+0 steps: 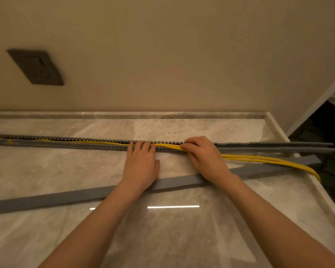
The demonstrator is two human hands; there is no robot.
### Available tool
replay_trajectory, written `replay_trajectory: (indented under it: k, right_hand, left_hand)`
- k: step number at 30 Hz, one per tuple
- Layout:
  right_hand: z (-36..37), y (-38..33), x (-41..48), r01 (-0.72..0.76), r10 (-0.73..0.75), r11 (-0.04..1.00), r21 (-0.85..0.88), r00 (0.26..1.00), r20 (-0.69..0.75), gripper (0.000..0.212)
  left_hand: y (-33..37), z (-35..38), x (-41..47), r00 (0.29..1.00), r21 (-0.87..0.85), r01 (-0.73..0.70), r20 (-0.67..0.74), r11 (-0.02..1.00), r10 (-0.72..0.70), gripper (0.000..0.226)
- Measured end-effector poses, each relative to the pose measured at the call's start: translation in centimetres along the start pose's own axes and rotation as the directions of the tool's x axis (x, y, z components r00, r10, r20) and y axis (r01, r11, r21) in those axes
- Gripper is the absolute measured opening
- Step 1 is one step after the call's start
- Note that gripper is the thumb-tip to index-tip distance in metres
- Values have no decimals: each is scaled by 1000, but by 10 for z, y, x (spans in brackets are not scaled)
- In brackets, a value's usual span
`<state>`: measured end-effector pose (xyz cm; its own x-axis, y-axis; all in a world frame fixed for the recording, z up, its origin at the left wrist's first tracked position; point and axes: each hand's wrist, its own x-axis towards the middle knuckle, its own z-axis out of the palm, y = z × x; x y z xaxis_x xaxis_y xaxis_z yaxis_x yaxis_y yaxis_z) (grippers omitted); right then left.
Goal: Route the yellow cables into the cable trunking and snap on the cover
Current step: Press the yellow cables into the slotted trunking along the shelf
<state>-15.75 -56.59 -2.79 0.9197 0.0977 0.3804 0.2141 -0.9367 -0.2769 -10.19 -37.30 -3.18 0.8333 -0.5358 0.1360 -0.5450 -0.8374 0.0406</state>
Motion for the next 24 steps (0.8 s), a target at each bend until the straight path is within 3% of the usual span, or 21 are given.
replay_trajectory:
  k: [6,19,24]
  right_hand:
    - [-8,18,-12,123,-127,989,-78,991,-52,21]
    - [-17,31,4,197,-207,958,-206,978,-26,39]
    - [-18,33,4,207,-200,955,-213,978,58,44]
  left_hand:
    - [5,3,0,999,-22,33,-15,999,-34,41]
    - [1,5,-3,993,-114,55,-93,992,-66,38]
    - [-2,9,-4,996,-111,38,-80,993,-47,44]
